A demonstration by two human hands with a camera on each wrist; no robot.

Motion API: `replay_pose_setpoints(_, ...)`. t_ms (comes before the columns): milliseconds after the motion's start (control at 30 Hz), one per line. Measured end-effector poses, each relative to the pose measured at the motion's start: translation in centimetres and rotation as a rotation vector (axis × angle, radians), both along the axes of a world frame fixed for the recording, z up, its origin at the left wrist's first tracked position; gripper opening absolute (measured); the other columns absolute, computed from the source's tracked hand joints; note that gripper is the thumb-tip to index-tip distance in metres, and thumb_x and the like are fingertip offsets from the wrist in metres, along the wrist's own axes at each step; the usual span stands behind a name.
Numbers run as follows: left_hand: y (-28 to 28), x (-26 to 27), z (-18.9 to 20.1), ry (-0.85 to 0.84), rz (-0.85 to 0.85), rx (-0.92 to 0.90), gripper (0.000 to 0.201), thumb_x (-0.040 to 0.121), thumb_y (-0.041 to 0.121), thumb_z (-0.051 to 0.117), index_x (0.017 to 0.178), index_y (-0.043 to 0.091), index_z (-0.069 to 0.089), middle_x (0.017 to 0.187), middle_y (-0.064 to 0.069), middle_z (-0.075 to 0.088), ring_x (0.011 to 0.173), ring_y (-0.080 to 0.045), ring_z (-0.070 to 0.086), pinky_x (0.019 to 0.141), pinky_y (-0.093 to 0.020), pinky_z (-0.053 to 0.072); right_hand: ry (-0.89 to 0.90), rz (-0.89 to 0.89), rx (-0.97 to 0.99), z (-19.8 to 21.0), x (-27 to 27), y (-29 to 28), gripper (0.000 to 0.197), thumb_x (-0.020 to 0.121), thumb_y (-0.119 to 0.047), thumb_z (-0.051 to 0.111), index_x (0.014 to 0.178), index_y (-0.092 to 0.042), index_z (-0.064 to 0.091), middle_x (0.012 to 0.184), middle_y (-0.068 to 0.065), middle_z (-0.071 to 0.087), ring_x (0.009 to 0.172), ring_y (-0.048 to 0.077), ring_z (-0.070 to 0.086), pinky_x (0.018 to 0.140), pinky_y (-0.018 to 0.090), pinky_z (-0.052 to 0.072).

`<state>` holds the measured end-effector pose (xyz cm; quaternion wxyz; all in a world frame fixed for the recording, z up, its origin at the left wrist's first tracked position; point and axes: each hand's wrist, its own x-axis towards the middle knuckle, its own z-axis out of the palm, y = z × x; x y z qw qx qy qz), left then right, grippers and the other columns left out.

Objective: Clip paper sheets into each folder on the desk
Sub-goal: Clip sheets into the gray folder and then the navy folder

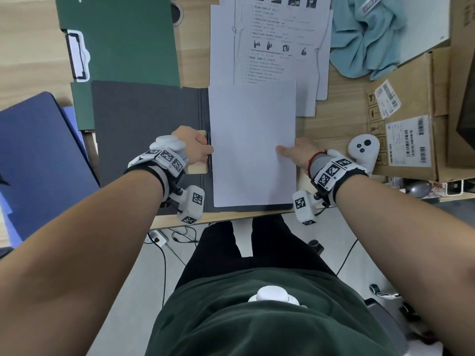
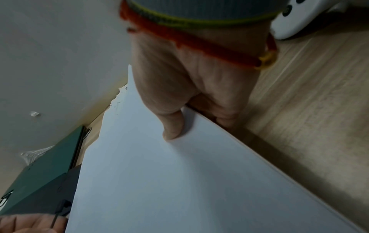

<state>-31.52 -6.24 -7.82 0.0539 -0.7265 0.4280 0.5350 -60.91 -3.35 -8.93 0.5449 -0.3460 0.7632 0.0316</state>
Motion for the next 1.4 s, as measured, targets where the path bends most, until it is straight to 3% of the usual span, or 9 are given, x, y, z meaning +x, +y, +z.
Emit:
replay_pose_setpoints(133, 0.0, -0.2, 0.1, 0.01, 0.032, 0.004, 0.007, 0.07, 0.02, 0.077, 0.075, 0.016, 0.077, 0.076, -0.005, 0.077, 0.07, -0.018, 0.076, 0.082, -0.04, 0.061, -0.013, -0.025, 0.039, 0.0, 0.0, -0.3, 0.055, 0.09, -0.035, 0.068, 0.129, 0.0, 0.053, 0.123, 0.007, 0.06, 0.111, 0.026, 0.057, 0.096, 0.035, 0.044)
replay_pose_setpoints(300, 0.0, -0.3, 0.3, 0.005, 0.037, 0.009, 0.011, 0.073, 0.021, 0.076, 0.083, 0.016, 0.077, 0.077, -0.003, 0.077, 0.07, -0.016, 0.075, 0.083, -0.039, 0.061, -0.03, -0.006, 0.059, 0.6, 0.3, -0.4, 0.074, 0.083, -0.045, 0.072, 0.138, -0.001, 0.048, 0.137, 0.009, 0.056, 0.126, 0.03, 0.053, 0.108, 0.044, 0.041)
replay_pose_setpoints(433, -0.1, -0.4, 0.7, -0.048, -0.038, 0.008, 0.018, 0.069, 0.036, 0.073, 0.076, 0.019, 0.076, 0.07, 0.003, 0.076, 0.076, -0.019, 0.075, 0.083, -0.042, 0.06, -0.027, 0.009, 0.06, 0.9, 0.4, -0.7, 0.077, 0.083, -0.047, 0.071, 0.141, -0.002, 0.045, 0.141, 0.01, 0.054, 0.127, 0.03, 0.052, 0.109, 0.046, 0.04)
replay_pose_setpoints(567, -0.3, -1.0, 1.3, -0.13, -0.129, 0.021, 0.036, 0.064, 0.046, 0.067, 0.082, 0.016, 0.077, 0.076, 0.001, 0.077, 0.08, -0.022, 0.075, 0.083, -0.042, 0.06, -0.003, 0.023, 0.069, 1.4, 0.7, -1.0, 0.08, 0.086, -0.046, 0.069, 0.145, 0.0, 0.038, 0.147, 0.012, 0.047, 0.133, 0.031, 0.046, 0.111, 0.046, 0.038)
replay_pose_setpoints(633, -0.3, -1.4, 1.3, -0.195, -0.155, 0.004, 0.044, 0.057, 0.05, 0.064, 0.081, 0.015, 0.076, 0.079, -0.001, 0.077, 0.07, -0.024, 0.072, 0.079, -0.037, 0.059, 0.0, 0.018, 0.07, 1.5, 0.9, -1.1, 0.08, 0.088, -0.045, 0.067, 0.147, 0.0, 0.035, 0.149, 0.012, 0.044, 0.135, 0.031, 0.044, 0.112, 0.045, 0.037)
replay_pose_setpoints(767, -0.6, -2.1, 1.0, -0.298, -0.207, -0.009, 0.039, 0.067, 0.047, 0.071, 0.082, 0.011, 0.074, 0.07, -0.001, 0.068, 0.056, -0.02, 0.055, 0.062, -0.027, 0.049, 0.029, 0.028, 0.052, 1.3, 0.9, -1.1, 0.078, 0.092, -0.041, 0.064, 0.149, 0.001, 0.03, 0.153, 0.014, 0.037, 0.139, 0.03, 0.038, 0.112, 0.039, 0.034)
replay_pose_setpoints(900, -1.1, -2.7, 0.9, -0.33, -0.274, 0.031, 0.036, 0.073, 0.048, 0.069, 0.079, 0.012, 0.068, 0.068, -0.003, 0.061, 0.058, -0.021, 0.054, 0.062, -0.027, 0.047, 0.051, 0.053, 0.052, 1.6, 1.1, -1.2, 0.076, 0.095, -0.039, 0.061, 0.15, 0.002, 0.027, 0.155, 0.014, 0.035, 0.141, 0.03, 0.037, 0.109, 0.036, 0.033)
replay_pose_setpoints(1067, -1.1, -2.8, 0.9, -0.36, -0.267, 0.031, 0.031, 0.071, 0.046, 0.069, 0.077, 0.015, 0.065, 0.066, -0.001, 0.058, 0.054, -0.019, 0.052, 0.056, -0.023, 0.044, 0.084, 0.093, 0.06, 1.7, 1.4, -1.2, 0.07, 0.093, -0.038, 0.064, 0.142, 0.004, 0.038, 0.143, 0.016, 0.047, 0.13, 0.032, 0.047, 0.102, 0.036, 0.039)
replay_pose_setpoints(1400, -1.1, -3.5, 1.4, -0.416, -0.28, 0.029, 0.029, 0.073, 0.044, 0.072, 0.077, 0.018, 0.06, 0.061, 0.002, 0.052, 0.049, -0.015, 0.045, 0.049, -0.019, 0.034, 0.109, 0.126, 0.083, 1.7, 1.5, -1.4, 0.066, 0.094, -0.037, 0.06, 0.14, 0.005, 0.039, 0.143, 0.017, 0.047, 0.129, 0.033, 0.047, 0.104, 0.037, 0.04)
